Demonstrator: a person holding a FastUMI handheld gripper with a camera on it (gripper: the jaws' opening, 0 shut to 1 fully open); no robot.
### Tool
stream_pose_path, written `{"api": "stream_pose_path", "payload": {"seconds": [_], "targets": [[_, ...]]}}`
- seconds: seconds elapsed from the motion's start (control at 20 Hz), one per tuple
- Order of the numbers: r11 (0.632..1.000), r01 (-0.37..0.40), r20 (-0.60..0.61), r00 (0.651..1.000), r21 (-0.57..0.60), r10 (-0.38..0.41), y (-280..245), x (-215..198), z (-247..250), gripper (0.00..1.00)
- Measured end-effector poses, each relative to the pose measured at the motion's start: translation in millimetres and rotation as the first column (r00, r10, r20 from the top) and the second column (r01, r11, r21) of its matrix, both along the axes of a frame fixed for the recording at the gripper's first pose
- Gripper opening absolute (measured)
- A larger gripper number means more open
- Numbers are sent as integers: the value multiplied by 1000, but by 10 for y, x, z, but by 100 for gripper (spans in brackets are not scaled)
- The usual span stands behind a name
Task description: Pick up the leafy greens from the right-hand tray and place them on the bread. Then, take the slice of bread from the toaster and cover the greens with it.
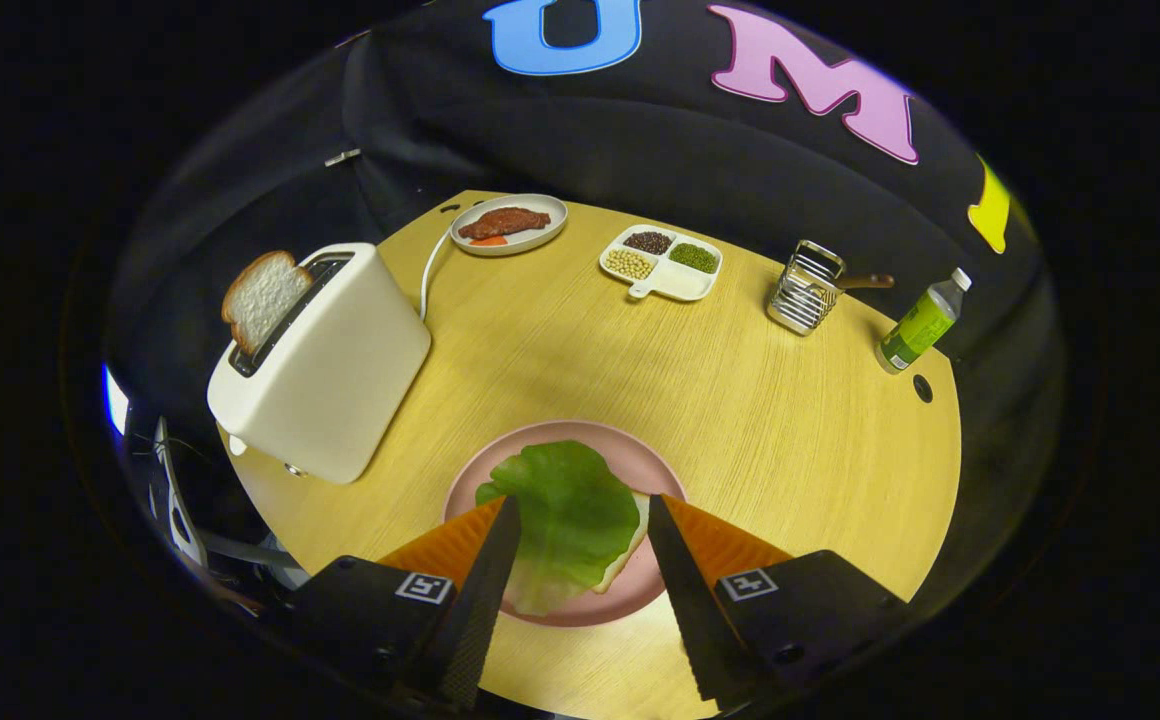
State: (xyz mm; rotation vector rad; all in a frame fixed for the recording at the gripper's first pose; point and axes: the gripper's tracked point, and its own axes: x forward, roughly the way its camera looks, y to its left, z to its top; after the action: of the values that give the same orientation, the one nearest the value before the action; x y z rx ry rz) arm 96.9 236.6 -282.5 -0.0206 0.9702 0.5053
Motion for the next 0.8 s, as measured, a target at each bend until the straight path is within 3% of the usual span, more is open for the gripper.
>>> {"api": "stream_pose_path", "payload": {"seconds": [0.25,0.5,0.6,0.8], "targets": [[996,14,126,992,89,-25,107,81,683,80],[985,-75,327,945,155,21,491,72,1673,79],[973,-121,350,936,196,46,775,8,1970,79],[934,-153,301,952,323,52,1352,-111,2278,79]]}}
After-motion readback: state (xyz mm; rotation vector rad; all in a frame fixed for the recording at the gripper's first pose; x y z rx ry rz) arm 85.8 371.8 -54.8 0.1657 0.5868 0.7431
